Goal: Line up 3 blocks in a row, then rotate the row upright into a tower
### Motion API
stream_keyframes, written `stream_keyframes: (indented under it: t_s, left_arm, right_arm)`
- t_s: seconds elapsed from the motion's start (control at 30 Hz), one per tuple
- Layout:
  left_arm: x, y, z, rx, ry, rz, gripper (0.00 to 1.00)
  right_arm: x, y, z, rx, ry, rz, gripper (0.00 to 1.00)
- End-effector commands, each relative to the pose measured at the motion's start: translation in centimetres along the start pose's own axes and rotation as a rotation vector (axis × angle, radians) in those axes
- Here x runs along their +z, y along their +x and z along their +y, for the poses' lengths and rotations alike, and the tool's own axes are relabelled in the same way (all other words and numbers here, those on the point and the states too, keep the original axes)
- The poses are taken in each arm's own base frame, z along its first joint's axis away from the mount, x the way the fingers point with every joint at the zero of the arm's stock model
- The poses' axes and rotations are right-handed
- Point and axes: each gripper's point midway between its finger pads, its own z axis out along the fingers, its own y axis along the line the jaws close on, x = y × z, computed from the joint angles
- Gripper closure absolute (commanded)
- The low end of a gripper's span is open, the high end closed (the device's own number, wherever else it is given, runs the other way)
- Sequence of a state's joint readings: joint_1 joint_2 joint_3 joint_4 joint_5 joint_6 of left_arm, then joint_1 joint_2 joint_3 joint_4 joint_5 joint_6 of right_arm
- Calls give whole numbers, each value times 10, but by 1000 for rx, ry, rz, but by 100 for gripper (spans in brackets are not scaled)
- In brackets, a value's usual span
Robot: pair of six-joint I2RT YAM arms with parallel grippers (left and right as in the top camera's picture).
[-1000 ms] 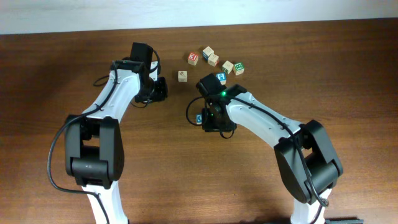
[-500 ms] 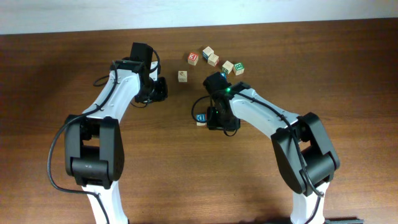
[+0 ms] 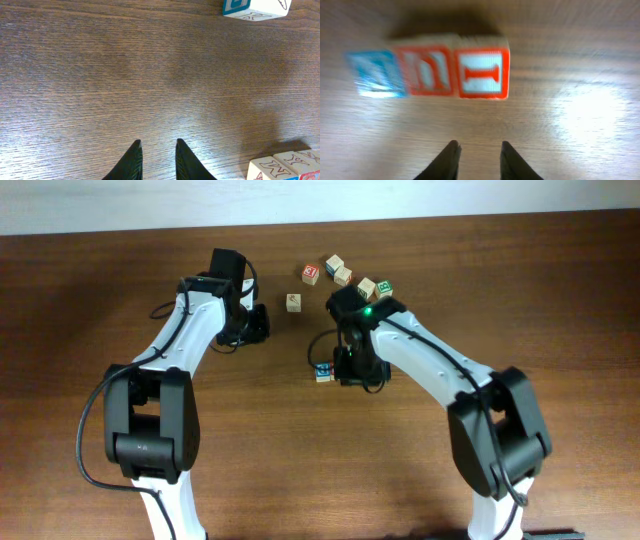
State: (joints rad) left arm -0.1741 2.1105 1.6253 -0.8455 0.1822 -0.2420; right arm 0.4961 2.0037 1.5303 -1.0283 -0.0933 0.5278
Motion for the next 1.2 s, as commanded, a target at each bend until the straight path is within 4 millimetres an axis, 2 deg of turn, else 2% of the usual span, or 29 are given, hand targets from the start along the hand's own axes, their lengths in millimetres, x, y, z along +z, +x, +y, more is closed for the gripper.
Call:
stream_keyframes:
  t_s: [0.0, 0.1, 0.2, 0.27, 0.4, 0.6, 0.63, 0.7, 0.8, 0.87, 0.97, 1.17]
  left_arm:
    - [-1, -5, 2, 9, -7, -11, 80]
    - [-1, -5, 2, 9, -7, -11, 80]
    - [-1, -5, 2, 9, -7, -11, 80]
    - [-1, -5, 2, 9, -7, -10, 80]
    - [-1, -5, 2, 10, -7, -10, 80]
    - [-1, -5, 2, 10, -7, -10, 81]
    - [-1, -4, 2, 10, -7, -7, 86]
    - [-1, 0, 0, 39, 4, 11, 90]
    - [0, 16, -2, 45, -1, 70, 99]
    - [1, 21, -6, 54, 8, 85, 100]
    - [5, 34, -31, 102, 96, 126, 100]
    - [14, 48, -52, 136, 126, 159, 100]
  right_arm:
    - [-29, -33, 0, -56, 13, -169, 69]
    - [-14, -43, 3, -67, 15, -186, 69]
    - [2, -50, -5, -61, 69, -192, 71]
    - [10, -51, -11, -56, 105, -188, 77]
    - [12, -54, -16, -53, 131, -197, 87]
    - [6, -63, -24, -19, 127, -214, 91]
    - [4, -64, -29, 4, 130, -208, 91]
    - [5, -62, -36, 32, 111, -177, 92]
    - [15, -51, -45, 88, 76, -110, 92]
    - [19, -46, -40, 89, 40, -88, 92]
    - [24, -40, -36, 86, 15, -64, 92]
    - [30, -39, -32, 88, -24, -59, 92]
